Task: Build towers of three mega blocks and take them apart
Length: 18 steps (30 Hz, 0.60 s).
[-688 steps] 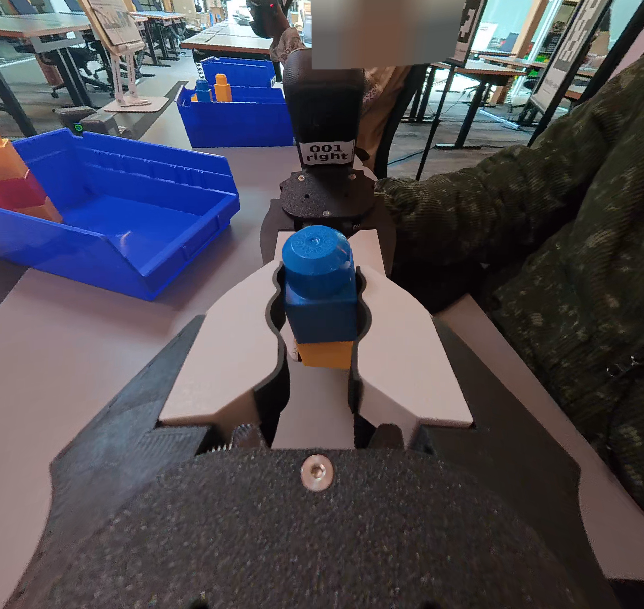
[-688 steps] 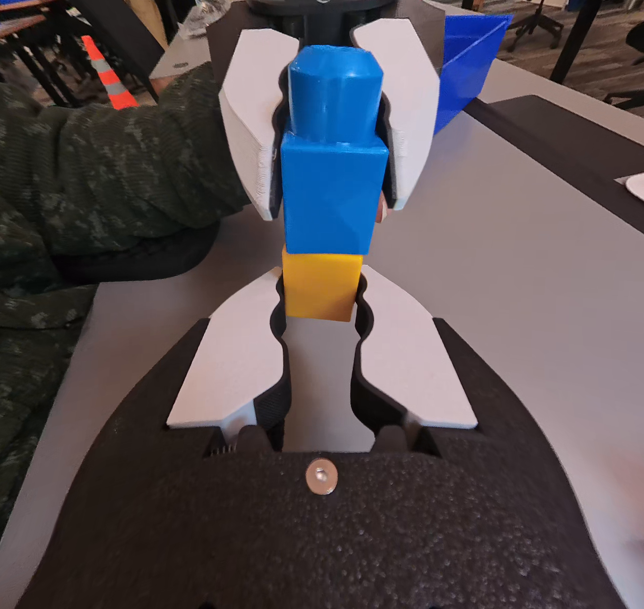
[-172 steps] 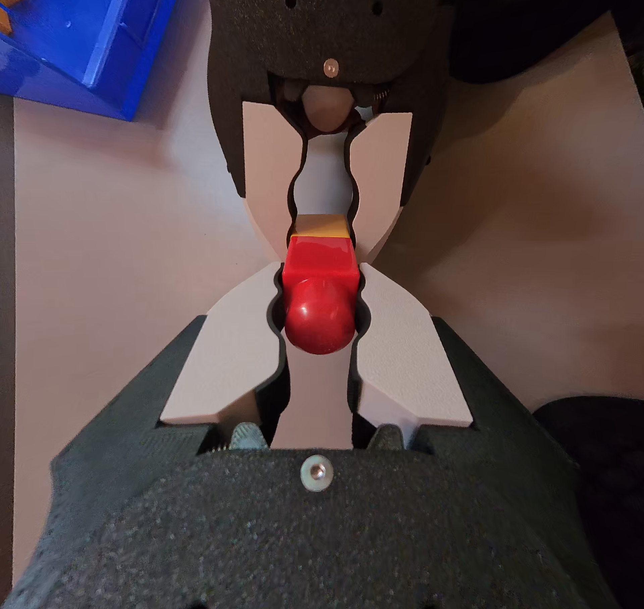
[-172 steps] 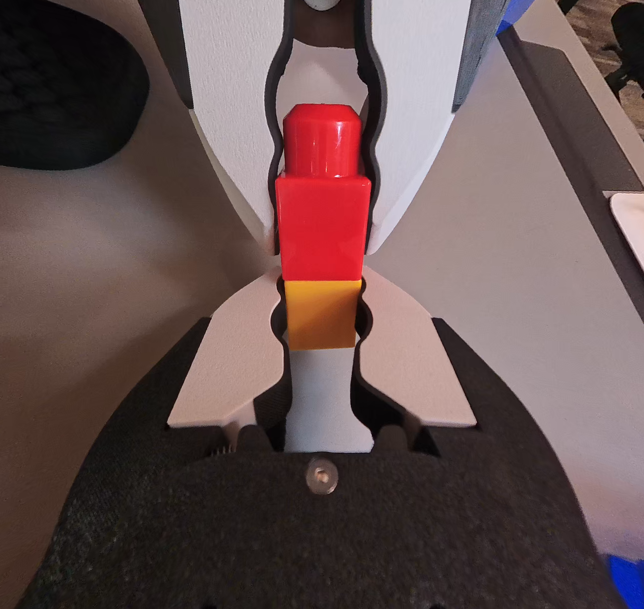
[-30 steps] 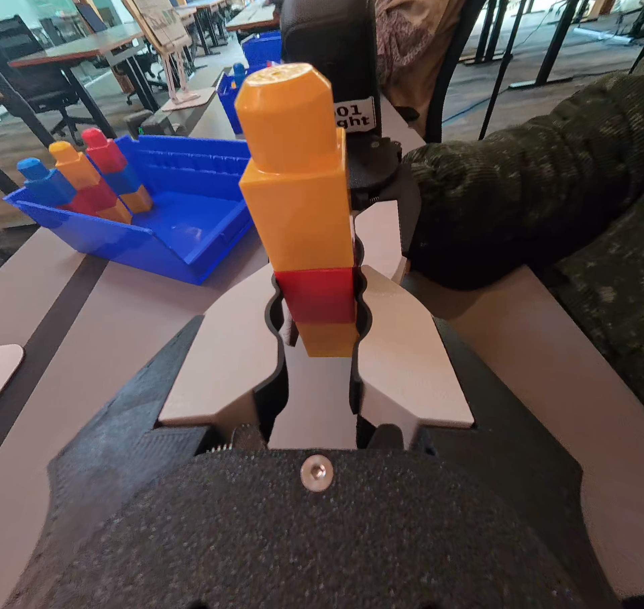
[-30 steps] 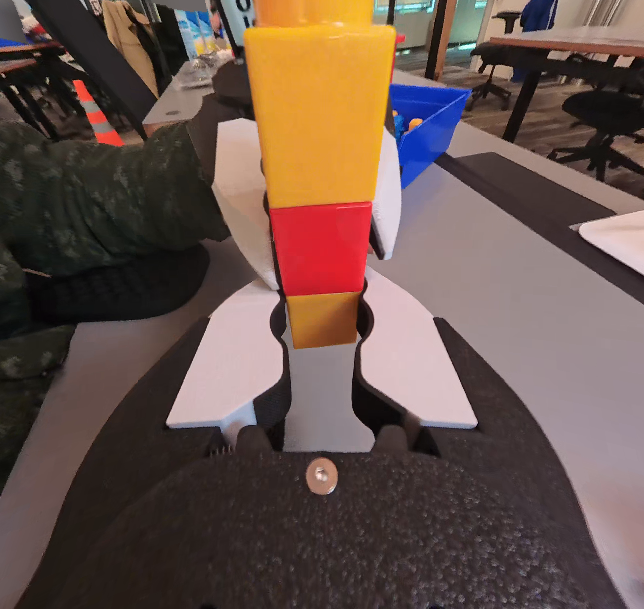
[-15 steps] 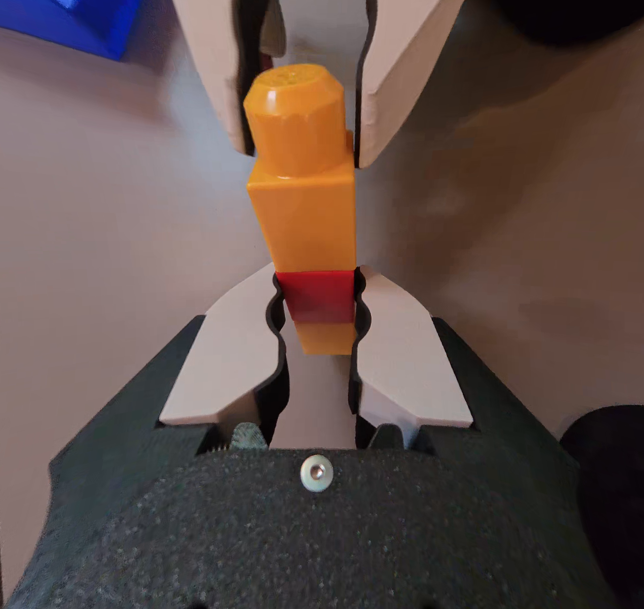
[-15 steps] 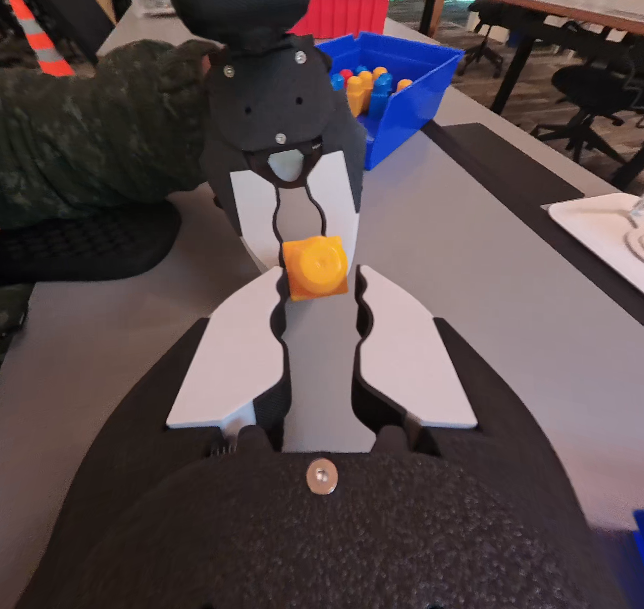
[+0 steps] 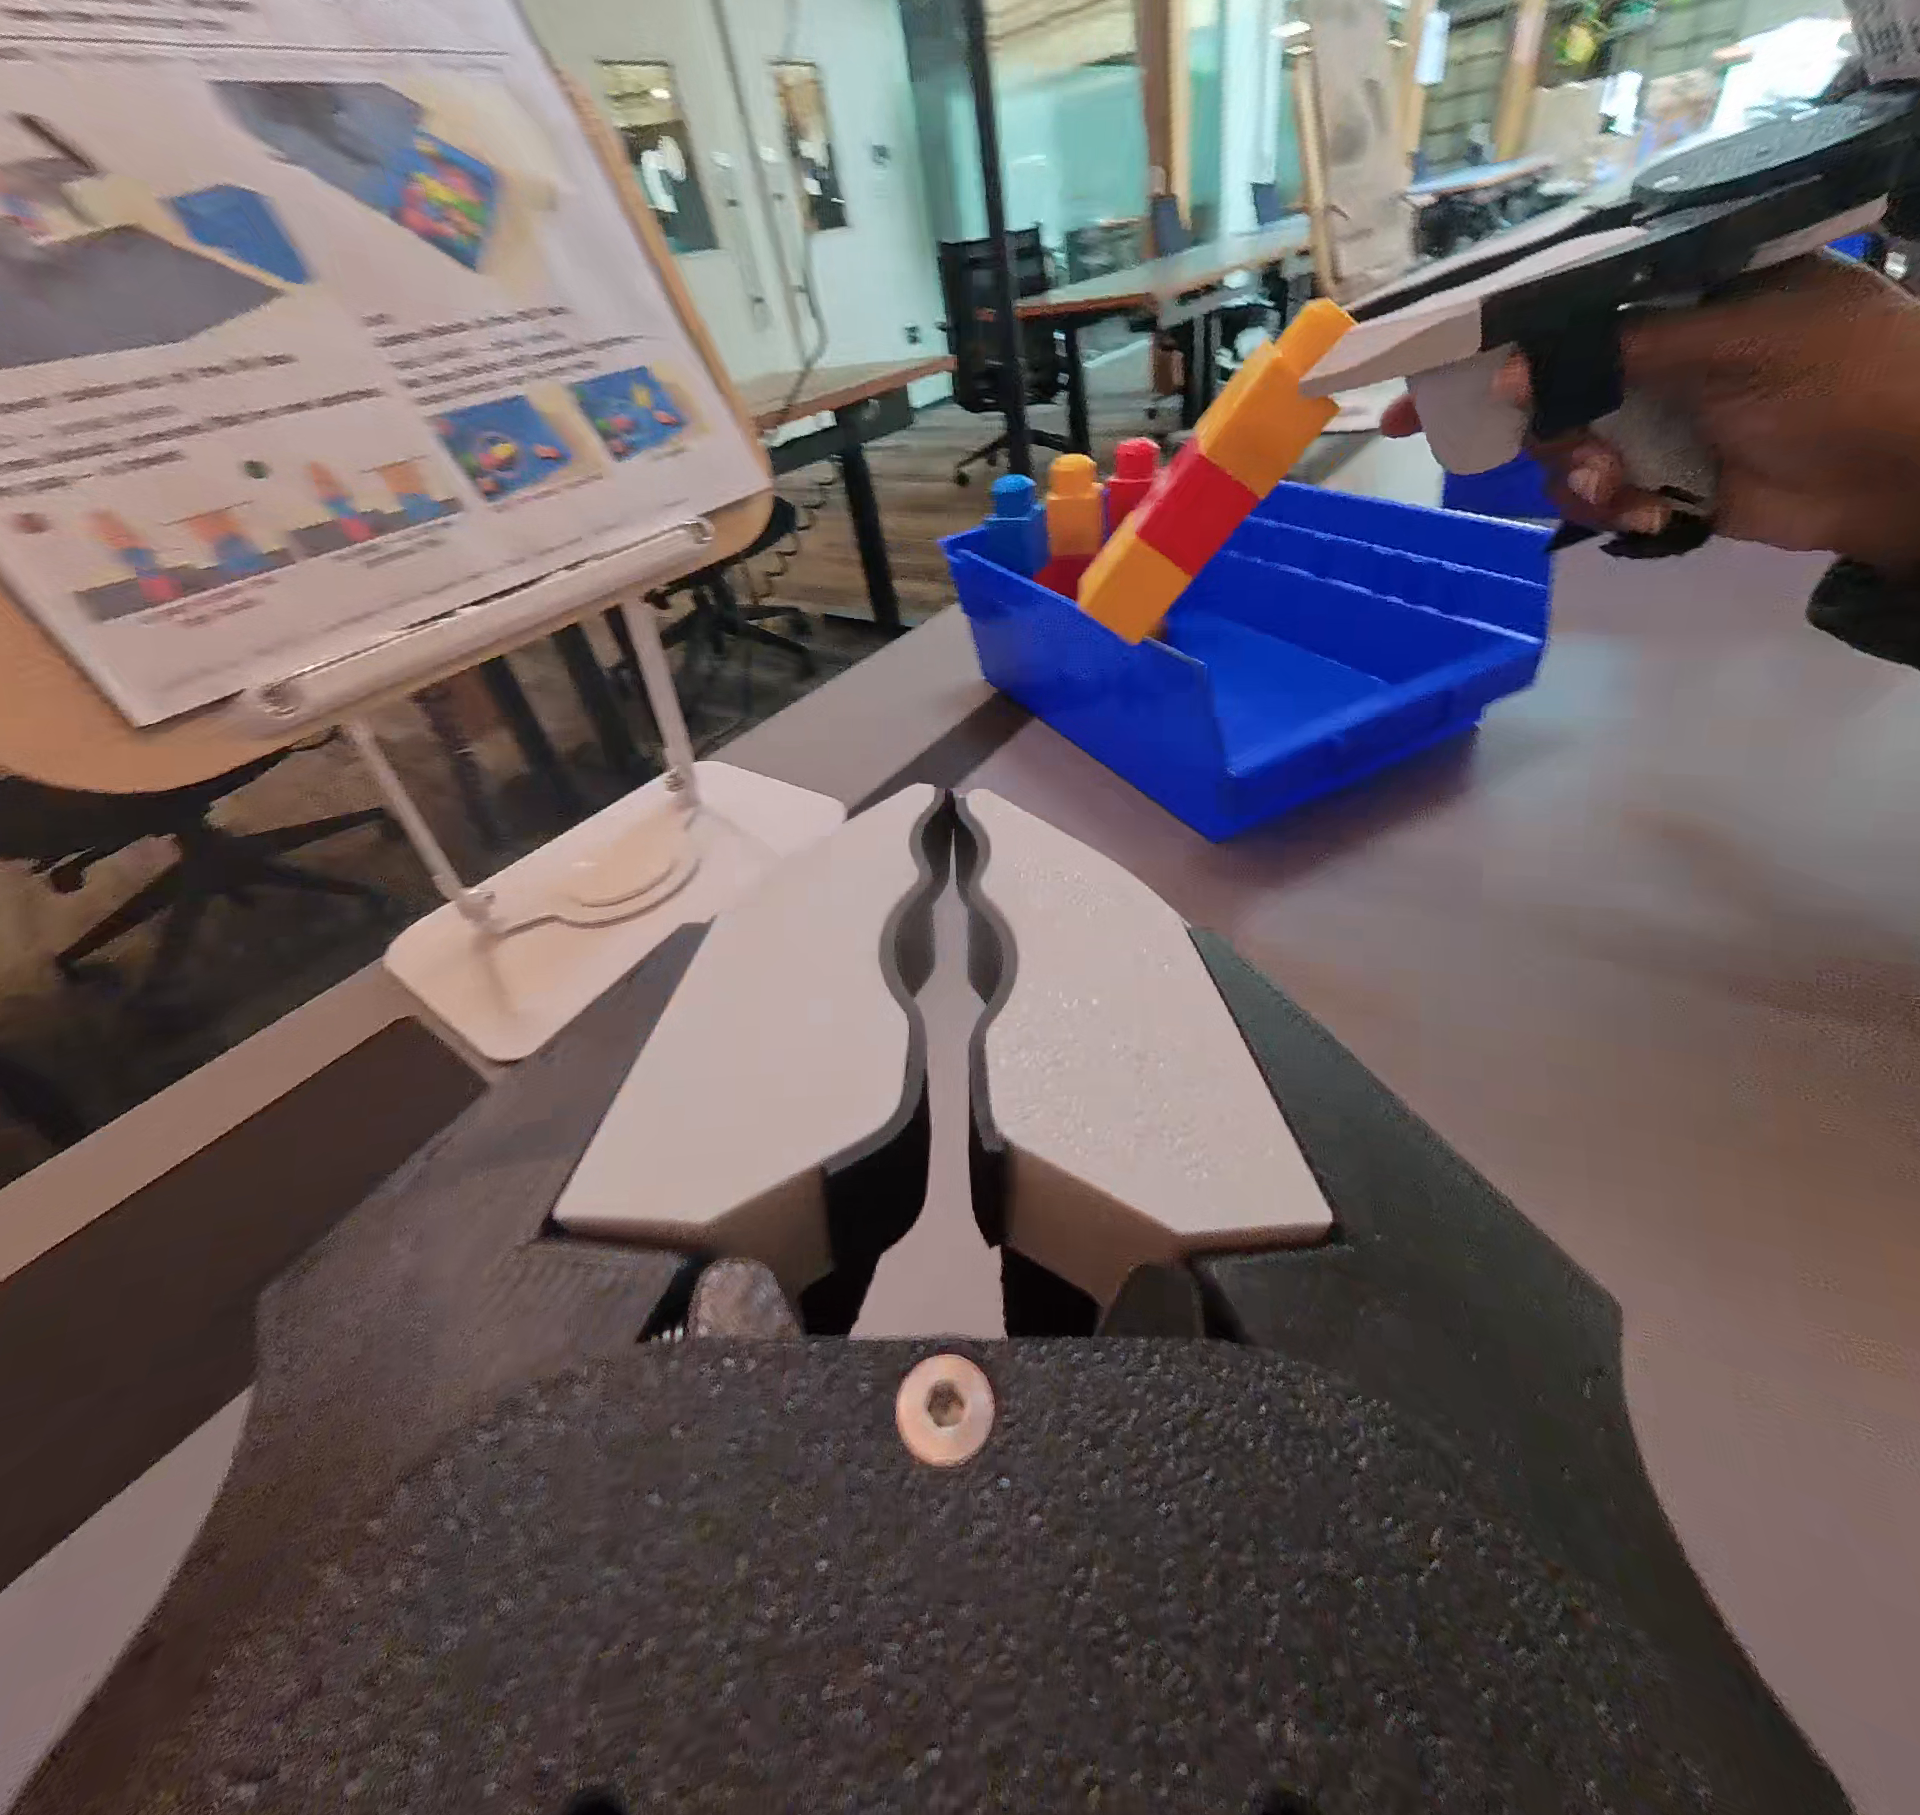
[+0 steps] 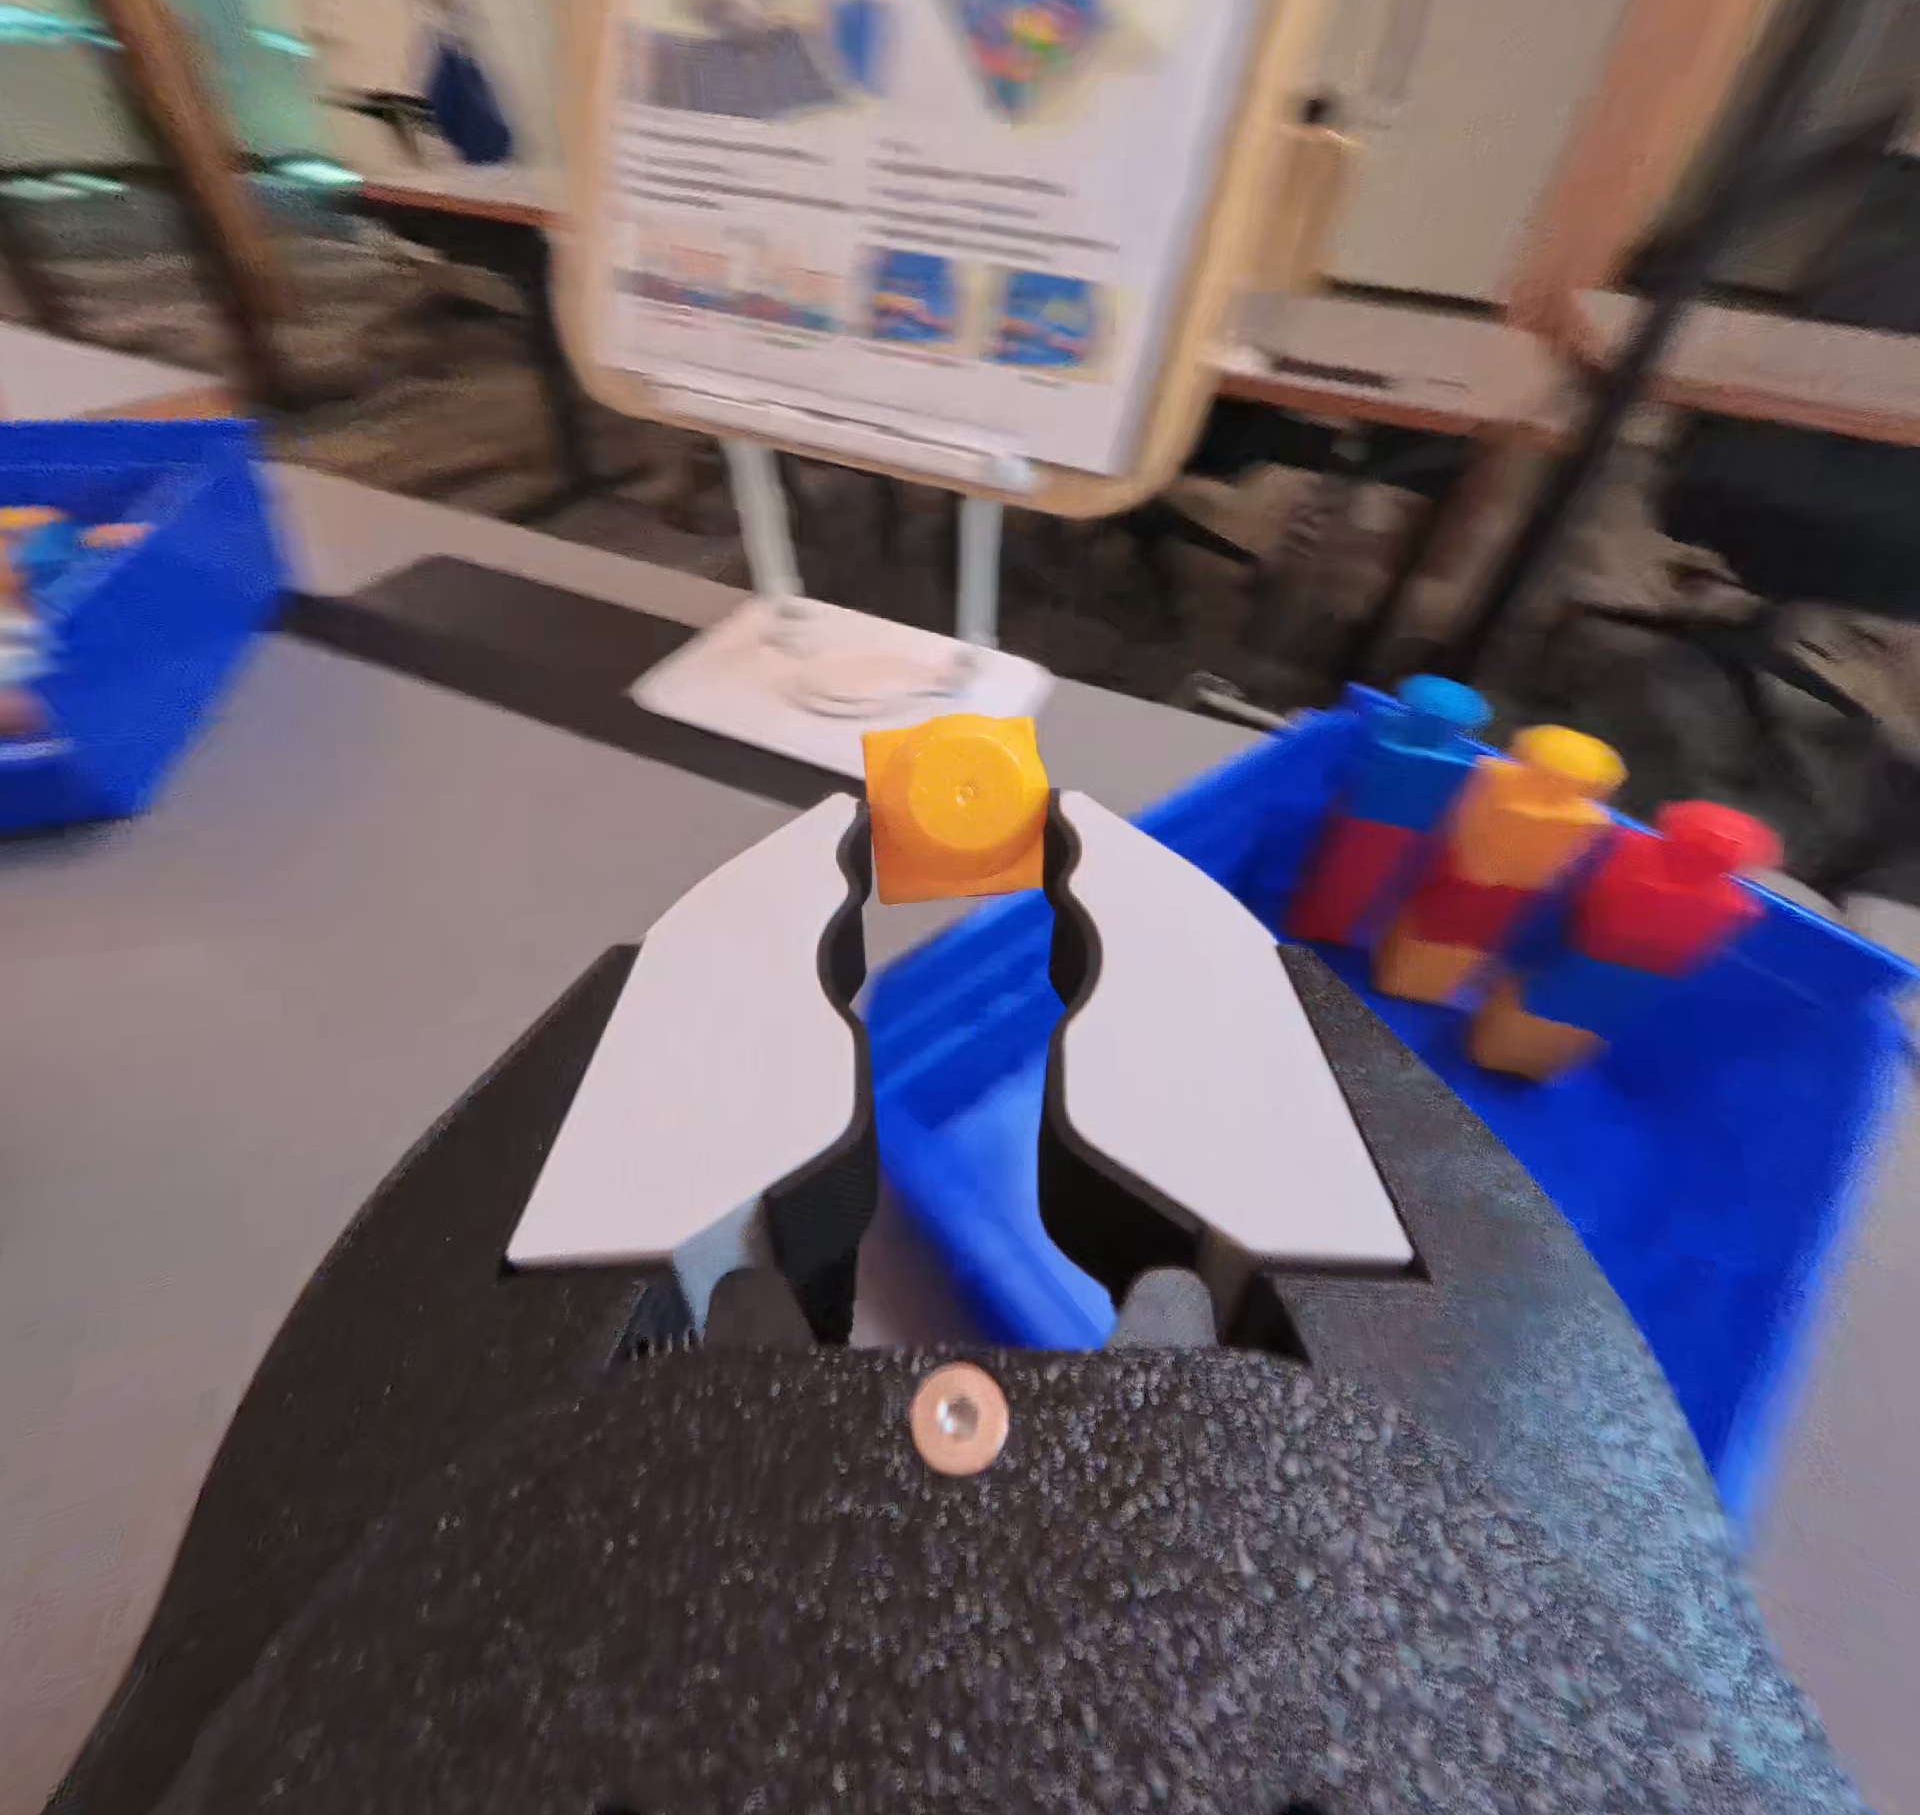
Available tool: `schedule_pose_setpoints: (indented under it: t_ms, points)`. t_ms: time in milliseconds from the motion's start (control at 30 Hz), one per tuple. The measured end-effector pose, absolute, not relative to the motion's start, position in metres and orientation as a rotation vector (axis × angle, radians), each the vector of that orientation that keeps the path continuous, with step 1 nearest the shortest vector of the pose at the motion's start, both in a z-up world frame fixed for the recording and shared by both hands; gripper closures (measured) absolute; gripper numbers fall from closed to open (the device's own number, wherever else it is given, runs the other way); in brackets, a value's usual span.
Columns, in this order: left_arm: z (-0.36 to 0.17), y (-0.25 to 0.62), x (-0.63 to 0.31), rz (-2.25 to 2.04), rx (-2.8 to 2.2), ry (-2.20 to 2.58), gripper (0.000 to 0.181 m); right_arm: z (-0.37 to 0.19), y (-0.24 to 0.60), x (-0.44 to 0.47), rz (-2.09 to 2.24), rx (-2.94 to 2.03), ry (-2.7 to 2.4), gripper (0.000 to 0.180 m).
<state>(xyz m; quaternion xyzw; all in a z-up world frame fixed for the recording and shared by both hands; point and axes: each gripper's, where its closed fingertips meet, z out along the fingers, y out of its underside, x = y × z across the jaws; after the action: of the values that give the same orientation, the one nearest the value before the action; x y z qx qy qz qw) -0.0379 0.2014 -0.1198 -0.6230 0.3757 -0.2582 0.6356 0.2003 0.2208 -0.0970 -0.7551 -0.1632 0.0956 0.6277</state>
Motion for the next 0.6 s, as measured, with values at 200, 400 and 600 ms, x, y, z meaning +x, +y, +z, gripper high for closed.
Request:
schedule_pose_setpoints:
  t_ms: [200,400,600]
  points:
    - [-0.123,0.22,-0.054,-0.464,-1.441,0.731,0.181,-0.137,0.313,0.291,-0.013,-2.002,-0.128,0.147]
    - [-0.131,0.225,-0.06,-0.45,-1.457,0.74,0.181,-0.188,0.359,0.312,-0.095,-2.184,-0.09,0.147]
    - [-0.139,0.233,-0.067,-0.469,-1.488,0.72,0.181,-0.185,0.384,0.3,-0.113,-2.308,-0.178,0.147]
